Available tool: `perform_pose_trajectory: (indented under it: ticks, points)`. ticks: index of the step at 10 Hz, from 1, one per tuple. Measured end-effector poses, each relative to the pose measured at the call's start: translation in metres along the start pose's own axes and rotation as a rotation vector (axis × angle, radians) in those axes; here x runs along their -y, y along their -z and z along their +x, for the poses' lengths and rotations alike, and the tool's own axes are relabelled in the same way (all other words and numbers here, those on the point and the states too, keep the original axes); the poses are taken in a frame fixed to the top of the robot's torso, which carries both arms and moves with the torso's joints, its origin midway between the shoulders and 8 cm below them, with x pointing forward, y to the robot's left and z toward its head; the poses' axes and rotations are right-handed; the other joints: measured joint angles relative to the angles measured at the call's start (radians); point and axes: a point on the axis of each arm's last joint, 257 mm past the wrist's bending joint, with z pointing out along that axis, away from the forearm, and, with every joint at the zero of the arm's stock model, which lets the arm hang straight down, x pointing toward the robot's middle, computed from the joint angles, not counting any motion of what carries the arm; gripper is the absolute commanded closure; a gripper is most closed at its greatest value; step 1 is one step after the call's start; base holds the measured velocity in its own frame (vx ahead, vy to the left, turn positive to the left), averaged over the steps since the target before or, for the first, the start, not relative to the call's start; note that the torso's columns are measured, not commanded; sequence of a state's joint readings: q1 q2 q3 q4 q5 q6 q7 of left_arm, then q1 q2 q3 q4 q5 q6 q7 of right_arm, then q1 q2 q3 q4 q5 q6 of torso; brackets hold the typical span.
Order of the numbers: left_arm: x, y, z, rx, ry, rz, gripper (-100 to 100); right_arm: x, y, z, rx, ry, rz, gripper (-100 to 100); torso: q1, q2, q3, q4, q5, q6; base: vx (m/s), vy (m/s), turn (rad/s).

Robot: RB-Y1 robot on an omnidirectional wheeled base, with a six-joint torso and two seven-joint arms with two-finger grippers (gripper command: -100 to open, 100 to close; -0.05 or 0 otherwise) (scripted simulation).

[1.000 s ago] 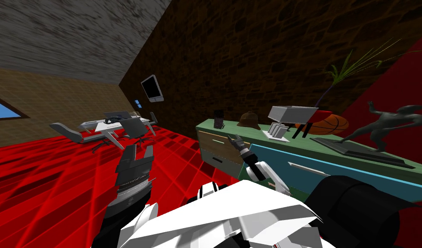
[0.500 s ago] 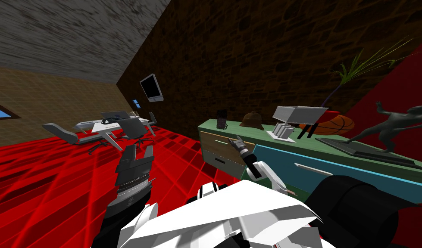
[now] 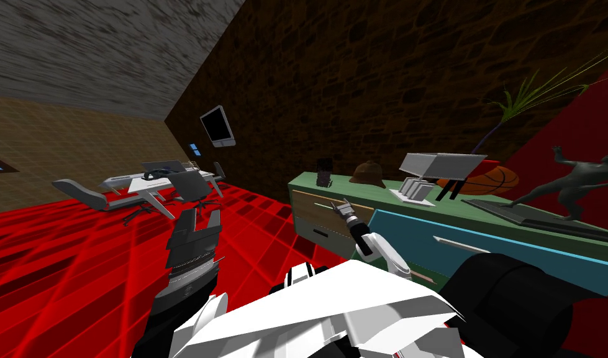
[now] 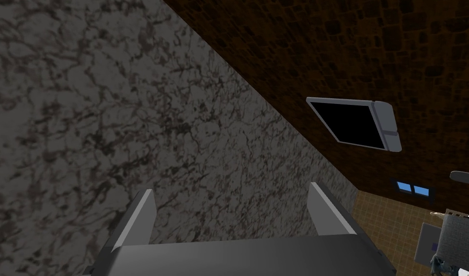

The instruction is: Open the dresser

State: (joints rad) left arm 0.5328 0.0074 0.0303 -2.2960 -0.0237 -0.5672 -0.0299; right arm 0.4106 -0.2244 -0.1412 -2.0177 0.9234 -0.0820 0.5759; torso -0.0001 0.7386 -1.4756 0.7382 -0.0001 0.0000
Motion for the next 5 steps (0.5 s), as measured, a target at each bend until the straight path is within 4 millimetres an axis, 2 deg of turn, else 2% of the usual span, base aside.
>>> perform_pose_trajectory:
  ticks: [2,5]
  points:
    - [0.0,0.0,0.0,0.0,0.0,0.0,0,0.005,0.001,0.02,-0.044,0.07,0.029,-100,0.0,-0.001,0.0,0.0,0.0,0.0,0.046,0.07,-0.016]
    - [0.0,0.0,0.0,0.0,0.0,0.0,0,0.014,-0.001,0.04,-0.099,0.178,0.061,-100,0.0,0.0,0.0,0.0,0.0,0.0,0.051,0.078,-0.013]
